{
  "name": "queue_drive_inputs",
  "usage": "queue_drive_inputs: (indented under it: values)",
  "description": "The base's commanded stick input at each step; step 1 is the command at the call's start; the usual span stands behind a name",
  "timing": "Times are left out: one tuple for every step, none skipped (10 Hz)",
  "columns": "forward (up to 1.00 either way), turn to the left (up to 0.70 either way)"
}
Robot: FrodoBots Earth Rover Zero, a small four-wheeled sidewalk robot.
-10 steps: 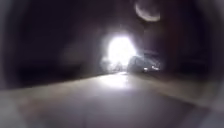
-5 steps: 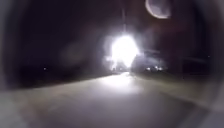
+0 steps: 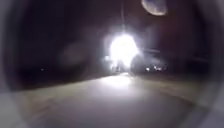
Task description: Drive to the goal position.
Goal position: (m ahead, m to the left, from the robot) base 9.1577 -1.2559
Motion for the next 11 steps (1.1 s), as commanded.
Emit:
queue_drive_inputs:
  values:
    - [1.00, 0.00]
    - [1.00, 0.00]
    - [1.00, 0.00]
    - [1.00, 0.00]
    - [1.00, 0.00]
    - [1.00, 0.00]
    - [1.00, 0.00]
    - [1.00, 0.00]
    - [1.00, 0.00]
    - [1.00, 0.00]
    - [1.00, 0.00]
